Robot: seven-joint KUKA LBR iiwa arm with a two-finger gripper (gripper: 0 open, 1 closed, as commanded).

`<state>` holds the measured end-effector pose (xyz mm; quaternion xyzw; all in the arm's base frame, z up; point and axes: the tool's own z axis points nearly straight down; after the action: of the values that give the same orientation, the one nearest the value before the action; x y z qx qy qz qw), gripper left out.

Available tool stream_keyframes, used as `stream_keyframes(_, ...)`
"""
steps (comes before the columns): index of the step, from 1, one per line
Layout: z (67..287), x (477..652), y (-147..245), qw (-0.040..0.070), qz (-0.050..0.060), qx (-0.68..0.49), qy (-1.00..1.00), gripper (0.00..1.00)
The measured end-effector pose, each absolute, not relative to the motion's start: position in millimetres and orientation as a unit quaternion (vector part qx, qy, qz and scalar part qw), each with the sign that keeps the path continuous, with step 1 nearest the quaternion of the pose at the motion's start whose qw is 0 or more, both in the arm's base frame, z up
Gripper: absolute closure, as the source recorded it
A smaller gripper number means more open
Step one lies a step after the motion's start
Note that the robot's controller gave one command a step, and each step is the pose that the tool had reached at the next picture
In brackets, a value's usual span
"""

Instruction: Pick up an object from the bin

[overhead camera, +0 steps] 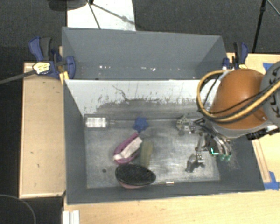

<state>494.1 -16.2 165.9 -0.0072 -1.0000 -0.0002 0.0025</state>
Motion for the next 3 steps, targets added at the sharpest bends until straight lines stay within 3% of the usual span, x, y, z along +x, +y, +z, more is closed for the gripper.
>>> stream_keyframes(1,67,495.0,51,0.001,-0.001,-0.018,-1.000,0.00)
stream_keyframes(2,79,486.7,137,-0.002,-0.002,-0.046,-0.999,0.00)
stream_keyframes(3,78,487.4,132,-0.001,0.000,-0.048,-0.999,1.00)
